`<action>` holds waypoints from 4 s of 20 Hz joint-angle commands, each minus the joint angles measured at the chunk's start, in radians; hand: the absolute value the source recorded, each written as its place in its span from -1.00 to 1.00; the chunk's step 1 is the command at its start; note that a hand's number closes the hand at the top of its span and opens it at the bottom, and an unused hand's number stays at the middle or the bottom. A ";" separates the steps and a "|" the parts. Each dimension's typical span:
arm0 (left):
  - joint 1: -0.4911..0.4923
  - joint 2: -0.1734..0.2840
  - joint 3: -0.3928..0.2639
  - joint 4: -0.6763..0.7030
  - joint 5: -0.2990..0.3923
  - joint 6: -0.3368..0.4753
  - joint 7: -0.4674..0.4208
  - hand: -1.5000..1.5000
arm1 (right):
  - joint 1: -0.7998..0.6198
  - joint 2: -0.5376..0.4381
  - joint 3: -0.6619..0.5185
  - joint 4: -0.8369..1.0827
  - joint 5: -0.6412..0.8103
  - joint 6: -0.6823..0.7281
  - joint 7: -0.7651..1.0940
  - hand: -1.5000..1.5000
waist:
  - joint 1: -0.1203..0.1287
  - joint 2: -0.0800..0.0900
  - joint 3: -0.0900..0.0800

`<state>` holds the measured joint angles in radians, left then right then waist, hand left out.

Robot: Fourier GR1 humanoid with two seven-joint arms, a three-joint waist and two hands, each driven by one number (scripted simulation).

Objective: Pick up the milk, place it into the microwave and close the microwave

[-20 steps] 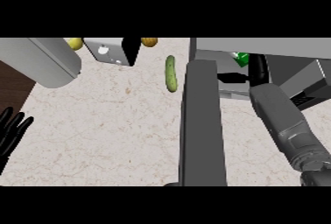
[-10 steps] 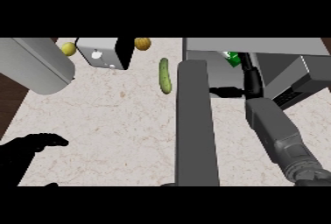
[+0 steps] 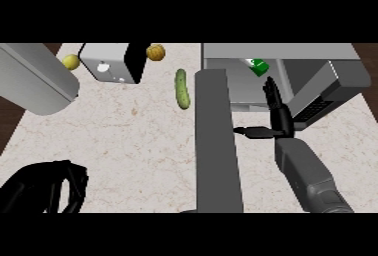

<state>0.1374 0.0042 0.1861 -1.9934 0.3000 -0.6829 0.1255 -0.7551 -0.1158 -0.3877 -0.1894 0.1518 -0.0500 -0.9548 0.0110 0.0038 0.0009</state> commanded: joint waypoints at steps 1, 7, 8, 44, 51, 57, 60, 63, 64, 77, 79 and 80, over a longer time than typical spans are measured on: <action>-0.002 -0.004 -0.065 -0.051 0.015 0.066 0.082 1.00 | 0.101 -0.004 0.025 -0.063 -0.010 0.056 -0.036 -1.00 | -0.010 -0.005 -0.001; -0.058 -0.004 -0.198 0.041 -0.141 0.091 -0.010 1.00 | 0.287 0.033 0.085 -0.214 -0.008 0.092 -0.040 -1.00 | -0.035 -0.013 -0.002; -0.044 -0.004 -0.255 0.042 -0.190 0.120 -0.069 1.00 | 0.314 -0.005 0.069 -0.219 -0.026 0.135 -0.070 -1.00 | -0.032 -0.011 -0.002; -0.651 -0.004 -1.035 1.156 -0.084 0.950 -0.628 1.00 | 1.067 -0.103 0.269 -1.450 -0.270 0.457 0.249 -1.00 | -0.123 0.014 -0.006; -0.694 -0.004 -1.119 1.077 0.073 1.053 -0.623 1.00 | 1.078 -0.132 0.287 -1.591 -0.361 0.511 0.355 -1.00 | -0.178 0.019 -0.009; -0.766 -0.004 -1.100 1.069 0.199 1.138 -0.655 1.00 | 1.055 -0.190 0.267 -1.634 -0.365 0.528 0.390 -1.00 | -0.214 0.029 -0.010; -0.775 -0.004 -1.098 1.057 0.248 1.235 -0.664 1.00 | 1.052 -0.195 0.284 -1.657 -0.357 0.528 0.420 -1.00 | -0.220 0.029 -0.010; -0.829 -0.004 -1.071 1.065 0.305 1.288 -0.654 1.00 | 1.033 -0.231 0.246 -1.687 -0.374 0.529 0.436 -1.00 | -0.234 0.030 -0.009; -0.852 -0.004 -1.063 1.080 0.319 1.297 -0.643 1.00 | 1.025 -0.240 0.232 -1.677 -0.380 0.532 0.436 -1.00 | -0.245 0.036 -0.008; -0.995 -0.004 -0.994 1.153 0.500 1.417 -0.613 -1.00 | 0.878 -0.398 0.070 -1.752 -0.235 0.440 0.434 1.00 | -0.305 0.060 -0.009; -1.007 -0.004 -0.989 1.163 0.520 1.443 -0.629 -1.00 | 0.847 -0.413 0.062 -1.750 -0.226 0.429 0.446 1.00 | -0.297 0.066 -0.009; -1.007 -0.004 -0.983 1.160 0.536 1.442 -0.634 -1.00 | 0.845 -0.403 0.065 -1.751 -0.225 0.419 0.448 1.00 | -0.305 0.070 -0.009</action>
<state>-0.8100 -0.0004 -0.8516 -0.8586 0.7867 0.7292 -0.4954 0.1221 -0.5004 -0.3036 -1.9339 -0.1019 0.3933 -0.5105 -0.2828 0.0634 -0.0080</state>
